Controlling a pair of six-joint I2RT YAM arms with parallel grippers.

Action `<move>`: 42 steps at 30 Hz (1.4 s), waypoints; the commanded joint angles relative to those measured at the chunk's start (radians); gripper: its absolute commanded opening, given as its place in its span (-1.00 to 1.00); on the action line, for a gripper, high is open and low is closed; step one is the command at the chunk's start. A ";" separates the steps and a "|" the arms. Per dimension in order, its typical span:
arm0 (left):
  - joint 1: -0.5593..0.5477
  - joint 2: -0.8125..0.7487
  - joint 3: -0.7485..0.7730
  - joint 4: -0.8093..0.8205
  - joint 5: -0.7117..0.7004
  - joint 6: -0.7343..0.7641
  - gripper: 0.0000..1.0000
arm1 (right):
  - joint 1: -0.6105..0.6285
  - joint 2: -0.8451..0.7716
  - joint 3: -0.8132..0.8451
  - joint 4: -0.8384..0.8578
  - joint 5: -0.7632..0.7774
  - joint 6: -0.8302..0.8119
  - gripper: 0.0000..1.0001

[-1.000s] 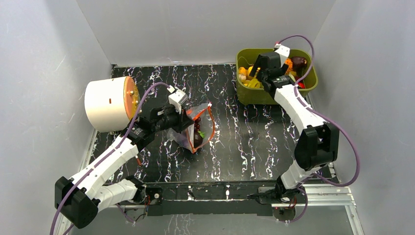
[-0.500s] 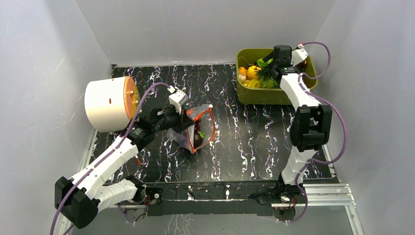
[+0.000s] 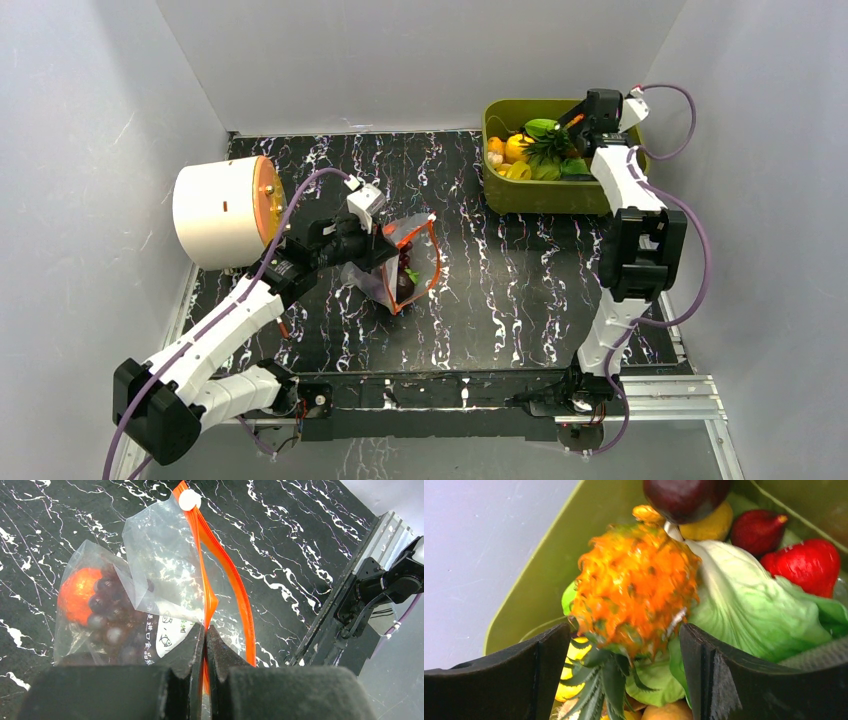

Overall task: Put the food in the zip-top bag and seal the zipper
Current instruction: Pick up the fake fruit from the bin.

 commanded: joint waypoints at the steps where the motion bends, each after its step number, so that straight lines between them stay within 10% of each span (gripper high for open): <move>1: 0.002 0.001 -0.012 0.028 0.022 0.010 -1.00 | -0.029 0.029 0.133 0.040 -0.070 -0.141 0.54; 12: 0.002 0.017 -0.010 0.038 0.042 0.002 -1.00 | -0.066 0.039 0.158 0.121 0.186 -0.294 0.63; 42: 0.002 0.057 -0.005 0.035 0.043 -0.001 -1.00 | -0.183 0.297 0.193 0.330 -0.083 0.127 0.89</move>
